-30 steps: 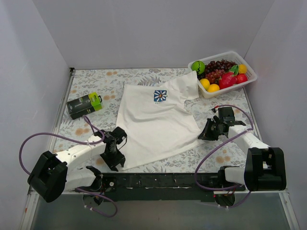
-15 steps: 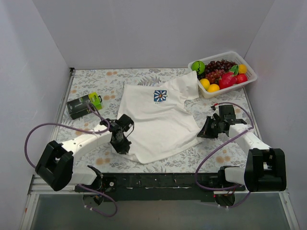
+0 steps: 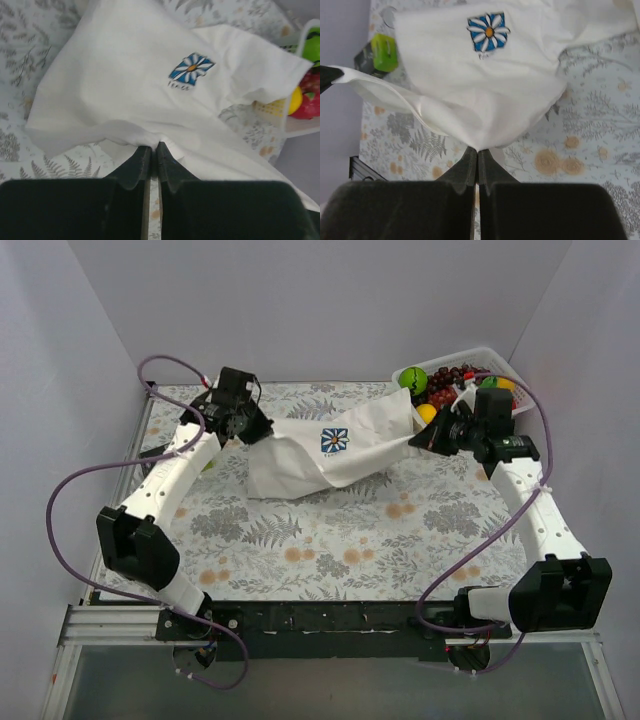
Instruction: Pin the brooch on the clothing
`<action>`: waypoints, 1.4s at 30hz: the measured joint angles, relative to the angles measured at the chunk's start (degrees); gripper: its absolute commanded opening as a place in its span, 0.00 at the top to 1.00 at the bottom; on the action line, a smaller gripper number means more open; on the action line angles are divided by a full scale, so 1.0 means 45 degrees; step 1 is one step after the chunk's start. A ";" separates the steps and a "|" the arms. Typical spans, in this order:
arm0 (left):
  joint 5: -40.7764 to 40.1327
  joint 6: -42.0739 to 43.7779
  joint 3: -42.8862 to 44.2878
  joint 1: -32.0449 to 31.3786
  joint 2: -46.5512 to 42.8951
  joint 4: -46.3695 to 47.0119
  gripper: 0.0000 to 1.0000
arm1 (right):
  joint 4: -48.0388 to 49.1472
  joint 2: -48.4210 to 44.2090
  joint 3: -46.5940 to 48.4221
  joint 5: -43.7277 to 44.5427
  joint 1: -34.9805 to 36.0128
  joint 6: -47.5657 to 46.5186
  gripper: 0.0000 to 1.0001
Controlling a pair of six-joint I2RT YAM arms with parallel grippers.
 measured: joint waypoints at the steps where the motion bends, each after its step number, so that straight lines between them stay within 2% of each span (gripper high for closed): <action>1: 0.0010 0.0282 0.0797 0.0092 0.0194 0.0049 1.00 | -0.0068 0.0136 0.0568 -0.0053 0.0010 0.0078 0.99; 7: 0.0126 0.2113 0.6989 0.0267 0.1632 -0.0058 1.00 | -0.0369 0.1549 0.5683 -0.0442 0.0019 0.0690 0.99; 12: 0.0019 0.3274 1.0098 0.0316 0.1574 0.0146 1.00 | -0.0738 0.2302 0.9777 -0.0879 0.0019 0.1243 0.99; 17: -0.0345 0.4226 1.0394 0.0335 0.0165 0.0675 1.00 | -0.0811 0.2016 1.1735 -0.1180 0.0019 0.1622 0.99; 24: -0.0311 0.4765 1.0890 0.0335 -0.2166 0.0675 1.00 | -0.0821 0.0170 1.1808 -0.1209 0.0019 0.2006 0.99; 30: -0.0019 0.4862 1.1531 0.0335 -0.3293 0.0529 1.00 | -0.0806 -0.0889 1.2497 -0.1166 0.0019 0.2050 0.99; 36: 0.0024 0.5081 1.1749 0.0335 -0.3322 0.0491 1.00 | -0.0806 -0.1132 1.2687 -0.0899 0.0024 0.1977 0.99; 42: -0.0136 0.5187 1.1749 0.0335 -0.2016 0.0379 1.00 | -0.0651 -0.0539 1.2322 -0.0291 0.0024 0.1734 0.99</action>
